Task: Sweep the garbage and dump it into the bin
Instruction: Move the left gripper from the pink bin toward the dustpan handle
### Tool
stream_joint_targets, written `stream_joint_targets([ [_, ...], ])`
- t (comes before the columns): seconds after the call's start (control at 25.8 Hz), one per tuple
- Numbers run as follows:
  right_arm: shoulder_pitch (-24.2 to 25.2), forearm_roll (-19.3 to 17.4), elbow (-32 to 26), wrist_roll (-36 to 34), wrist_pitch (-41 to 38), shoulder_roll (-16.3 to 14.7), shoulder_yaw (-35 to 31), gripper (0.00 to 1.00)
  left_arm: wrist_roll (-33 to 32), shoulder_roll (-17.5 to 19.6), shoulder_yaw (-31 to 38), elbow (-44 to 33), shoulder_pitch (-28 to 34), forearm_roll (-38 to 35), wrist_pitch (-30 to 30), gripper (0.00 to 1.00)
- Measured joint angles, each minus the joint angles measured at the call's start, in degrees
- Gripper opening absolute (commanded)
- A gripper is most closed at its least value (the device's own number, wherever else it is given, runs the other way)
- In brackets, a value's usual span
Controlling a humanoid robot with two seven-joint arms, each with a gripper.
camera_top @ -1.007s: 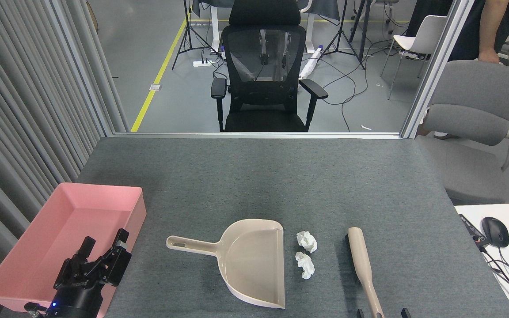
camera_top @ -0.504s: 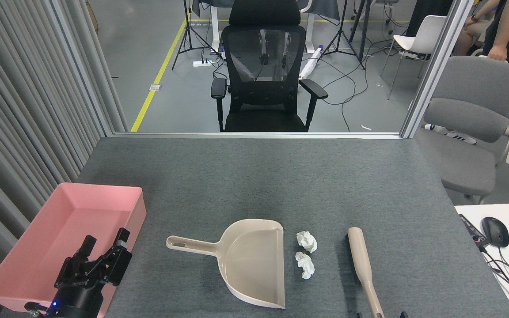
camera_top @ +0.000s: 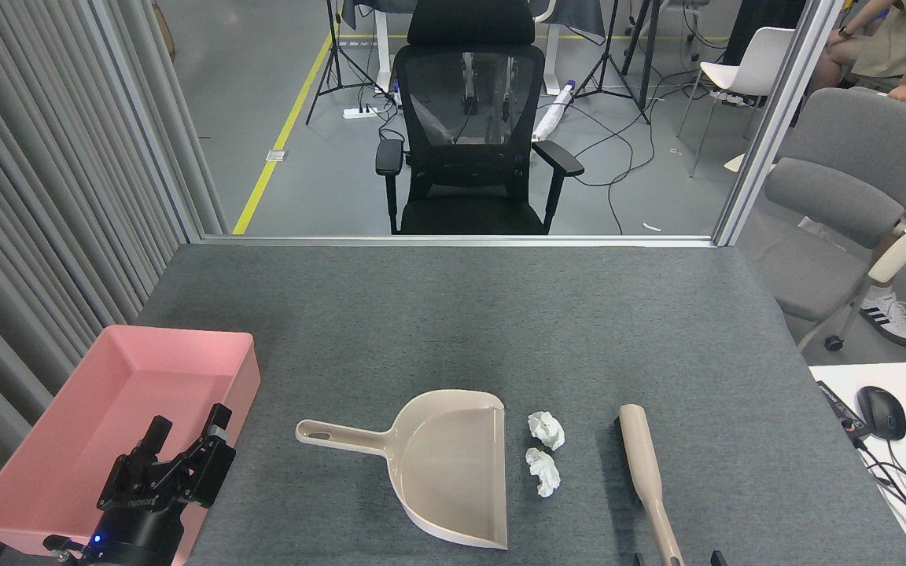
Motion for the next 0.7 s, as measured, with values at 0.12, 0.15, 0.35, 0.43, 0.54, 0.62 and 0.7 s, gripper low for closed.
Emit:
stream_joint_targets([
  [0.12, -0.77, 0.0, 0.59, 0.21, 0.0, -0.07, 0.0, 0.98, 0.0, -0.03, 0.04, 0.0, -0.05, 0.24, 0.0, 1.0],
  [0.15, -1.12, 0.0, 0.85, 0.23, 0.0, -0.07, 0.01, 0.98, -0.02, -0.09, 0.04, 0.0, -0.04, 0.59, 0.0, 1.0],
  [0.35, -1.93, 0.0, 1.74, 0.33, 0.0, -0.05, 0.05, 0.97, -1.69, -1.33, -1.22, 0.0, 0.72, 7.95, 0.51, 1.0],
  [0.43, -2.01, -0.01, 1.91, 0.33, -0.02, -0.04, 0.06, 0.97, -3.36, -2.05, -1.75, 0.02, 1.17, 12.11, 0.88, 1.0],
  [0.54, -2.11, -0.05, 2.09, 0.35, -0.06, -0.08, 0.06, 0.97, -4.99, -3.1, -2.65, 0.16, 1.67, 18.45, 2.89, 1.0],
  [0.62, -2.15, -0.05, 2.16, 0.36, -0.06, -0.1, 0.06, 0.97, -5.39, -3.42, -3.75, 0.24, 1.84, 23.68, 5.67, 1.0],
  [0.7, -2.17, -0.06, 2.19, 0.36, -0.07, -0.14, 0.06, 0.97, -5.42, -3.54, -4.73, 0.35, 1.93, 27.16, 7.72, 1.0],
])
